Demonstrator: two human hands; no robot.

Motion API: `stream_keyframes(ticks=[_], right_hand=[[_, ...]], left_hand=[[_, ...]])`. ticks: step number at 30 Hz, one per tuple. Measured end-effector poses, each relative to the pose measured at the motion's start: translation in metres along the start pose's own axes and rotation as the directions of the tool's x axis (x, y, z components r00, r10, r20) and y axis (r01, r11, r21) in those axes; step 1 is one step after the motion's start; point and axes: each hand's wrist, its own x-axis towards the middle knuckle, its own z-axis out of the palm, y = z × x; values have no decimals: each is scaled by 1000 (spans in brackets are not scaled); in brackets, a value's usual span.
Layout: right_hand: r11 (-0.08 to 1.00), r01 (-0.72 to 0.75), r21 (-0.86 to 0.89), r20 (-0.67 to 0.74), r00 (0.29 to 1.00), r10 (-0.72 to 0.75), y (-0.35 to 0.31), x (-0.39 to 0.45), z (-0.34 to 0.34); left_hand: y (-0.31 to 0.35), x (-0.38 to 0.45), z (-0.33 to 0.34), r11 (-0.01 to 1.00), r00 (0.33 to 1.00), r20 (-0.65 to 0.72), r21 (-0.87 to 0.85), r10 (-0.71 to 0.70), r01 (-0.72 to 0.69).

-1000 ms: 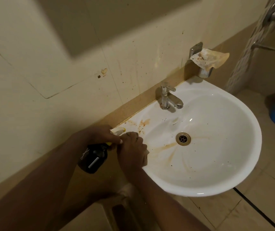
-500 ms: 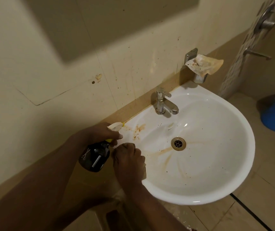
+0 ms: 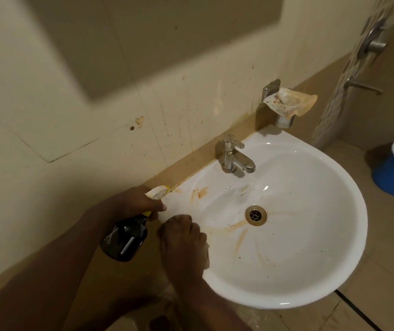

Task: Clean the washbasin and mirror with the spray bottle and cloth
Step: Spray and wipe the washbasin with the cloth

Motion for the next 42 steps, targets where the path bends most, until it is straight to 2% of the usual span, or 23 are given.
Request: stream_keyframes(ticks=[2, 4, 9, 11, 15, 17, 20, 22, 25, 27, 30, 32, 34, 36, 39, 42], right_hand=[[1000, 19, -18, -34, 999, -20, -1, 3, 4], [999, -25, 34, -40, 999, 26, -7, 24, 6], [992, -119, 40, 26, 993, 118, -13, 79, -3], [994, -99, 42, 48, 994, 97, -11, 64, -1], [998, -36, 42, -115, 993, 41, -1, 14, 10], [1000, 8, 6, -153, 988, -7, 1, 9, 13], [1000, -17, 18, -111, 994, 19, -1, 14, 10], [992, -108, 70, -99, 988, 115, -7, 34, 7], [964, -231, 129, -144, 958, 249, -9, 77, -5], [981, -187, 55, -170, 966, 194, -5, 82, -2], [987, -138, 84, -98, 984, 146, -4, 41, 1], [990, -122, 71, -43, 991, 125, -7, 16, 2], [997, -81, 12, -59, 995, 81, -4, 12, 6], [996, -70, -47, -46, 997, 67, -2, 15, 5], [987, -154, 38, 37, 988, 153, 5, 17, 9], [984, -143, 102, -24, 989, 146, 4, 14, 25]], left_hand=[[2, 4, 5, 1000, 1000, 11, -5, -6, 6], [6, 7, 9, 1000, 1000, 12, -2, 15, -15], [21, 3, 10, 997, 996, 59, 25, 66, -67], [22, -1, 7, 997, 995, 77, 40, 58, -61], [23, -2, 7, 993, 996, 95, 115, 1, -12], [28, -1, 10, 988, 994, 106, 155, -25, 8], [35, 4, 12, 965, 999, 13, 258, 46, -47], [35, 5, 11, 968, 994, -66, 239, 92, -73], [33, 6, 12, 976, 996, 60, 201, 68, -79], [28, 5, 12, 981, 992, 117, 184, 48, -69], [22, 5, 8, 989, 994, 108, 144, 16, -32], [25, 9, 7, 983, 993, 114, 183, -8, -13], [32, 15, 11, 975, 996, 93, 222, -15, -6], [40, 22, 14, 966, 998, 46, 253, 33, -43], [51, 29, 13, 971, 994, 6, 214, 107, -105], [58, 30, 13, 992, 987, 132, 77, 92, -103]])
